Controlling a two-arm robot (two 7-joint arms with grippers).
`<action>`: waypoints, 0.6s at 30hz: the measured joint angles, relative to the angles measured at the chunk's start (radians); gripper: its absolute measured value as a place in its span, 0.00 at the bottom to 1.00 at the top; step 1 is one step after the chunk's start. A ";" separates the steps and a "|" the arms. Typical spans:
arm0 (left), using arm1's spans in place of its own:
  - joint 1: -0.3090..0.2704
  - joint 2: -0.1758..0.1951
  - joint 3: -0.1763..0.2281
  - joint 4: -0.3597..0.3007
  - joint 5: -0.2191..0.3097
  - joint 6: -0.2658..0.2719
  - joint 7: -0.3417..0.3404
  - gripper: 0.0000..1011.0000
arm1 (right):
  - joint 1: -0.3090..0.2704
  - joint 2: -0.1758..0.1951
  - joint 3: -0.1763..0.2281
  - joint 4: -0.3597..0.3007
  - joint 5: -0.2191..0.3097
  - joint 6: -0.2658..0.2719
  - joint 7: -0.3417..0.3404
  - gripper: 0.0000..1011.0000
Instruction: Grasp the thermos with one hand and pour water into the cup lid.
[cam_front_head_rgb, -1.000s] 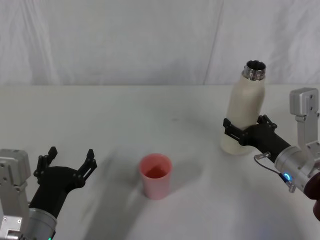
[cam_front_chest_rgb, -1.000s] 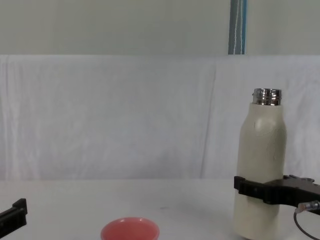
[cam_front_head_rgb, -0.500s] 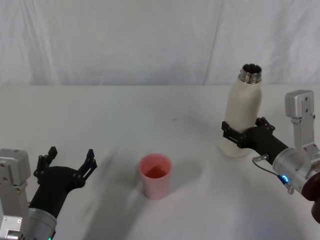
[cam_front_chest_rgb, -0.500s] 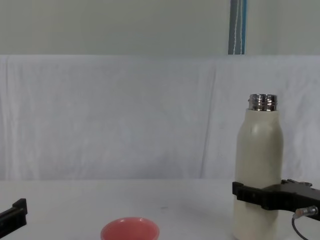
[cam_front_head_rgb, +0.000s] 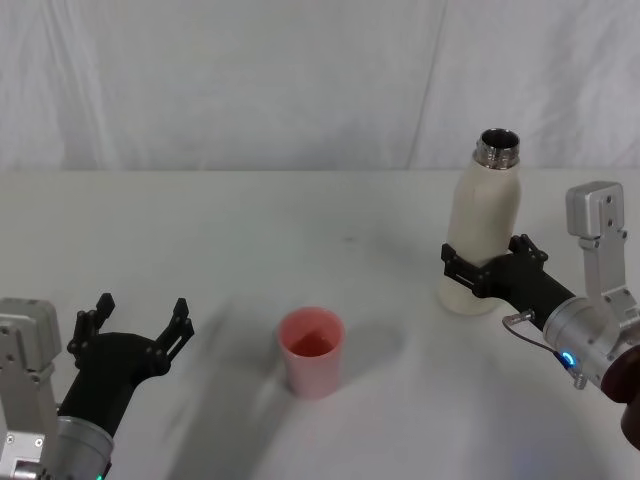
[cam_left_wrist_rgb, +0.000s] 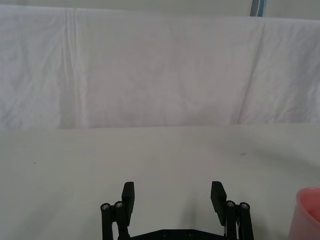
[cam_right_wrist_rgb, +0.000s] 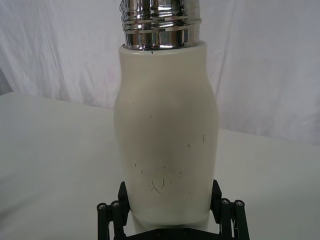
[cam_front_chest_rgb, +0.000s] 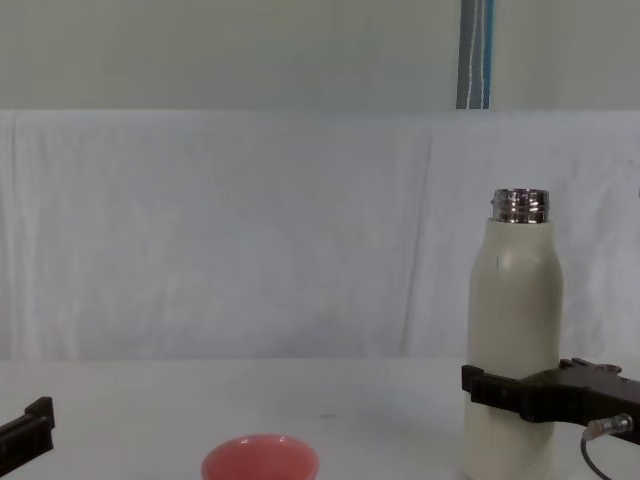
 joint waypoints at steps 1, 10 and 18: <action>0.000 0.000 0.000 0.000 0.000 0.000 0.000 0.99 | 0.000 0.000 -0.001 0.000 0.000 0.000 0.000 0.94; 0.000 0.000 0.000 0.000 0.000 0.000 0.000 0.99 | 0.002 0.001 -0.005 0.001 0.003 0.005 0.005 0.94; 0.000 0.000 0.000 0.000 0.000 0.000 0.000 0.99 | 0.004 0.004 -0.007 0.003 0.006 0.008 0.010 0.94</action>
